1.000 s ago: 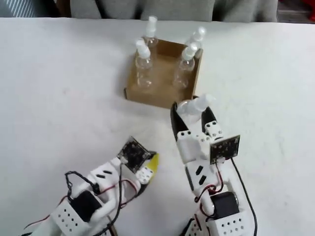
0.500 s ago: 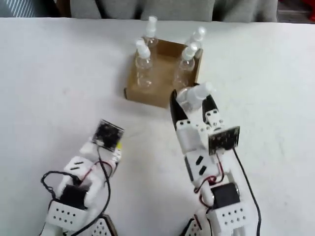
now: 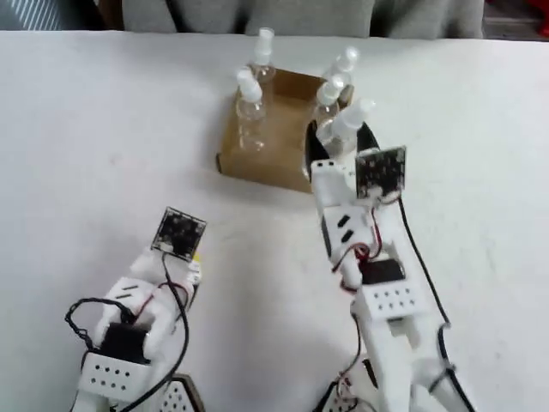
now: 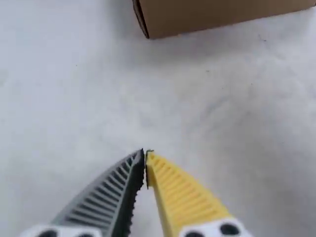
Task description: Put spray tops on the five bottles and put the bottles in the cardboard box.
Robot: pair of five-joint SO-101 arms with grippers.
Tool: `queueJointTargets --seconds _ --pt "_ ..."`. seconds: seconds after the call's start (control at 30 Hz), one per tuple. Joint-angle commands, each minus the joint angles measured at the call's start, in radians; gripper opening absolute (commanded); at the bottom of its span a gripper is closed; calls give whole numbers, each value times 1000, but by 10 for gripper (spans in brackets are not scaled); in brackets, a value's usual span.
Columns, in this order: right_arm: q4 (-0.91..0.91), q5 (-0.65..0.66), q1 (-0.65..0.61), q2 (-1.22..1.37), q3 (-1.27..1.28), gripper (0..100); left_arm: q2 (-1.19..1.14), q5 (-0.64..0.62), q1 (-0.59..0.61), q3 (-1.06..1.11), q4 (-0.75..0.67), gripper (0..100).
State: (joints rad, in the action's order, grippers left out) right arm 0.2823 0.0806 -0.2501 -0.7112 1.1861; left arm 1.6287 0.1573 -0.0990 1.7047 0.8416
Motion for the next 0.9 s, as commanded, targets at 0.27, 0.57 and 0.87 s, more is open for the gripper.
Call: queueJointTargets --seconds 0.27,0.57,0.87 --pt "214 11 13 367 -176 16 12 25 15 -5 2 27" --pt "308 12 39 549 -249 16 12 54 13 -5 2 27" --pt "309 12 42 659 -293 16 12 54 13 -5 0 27"
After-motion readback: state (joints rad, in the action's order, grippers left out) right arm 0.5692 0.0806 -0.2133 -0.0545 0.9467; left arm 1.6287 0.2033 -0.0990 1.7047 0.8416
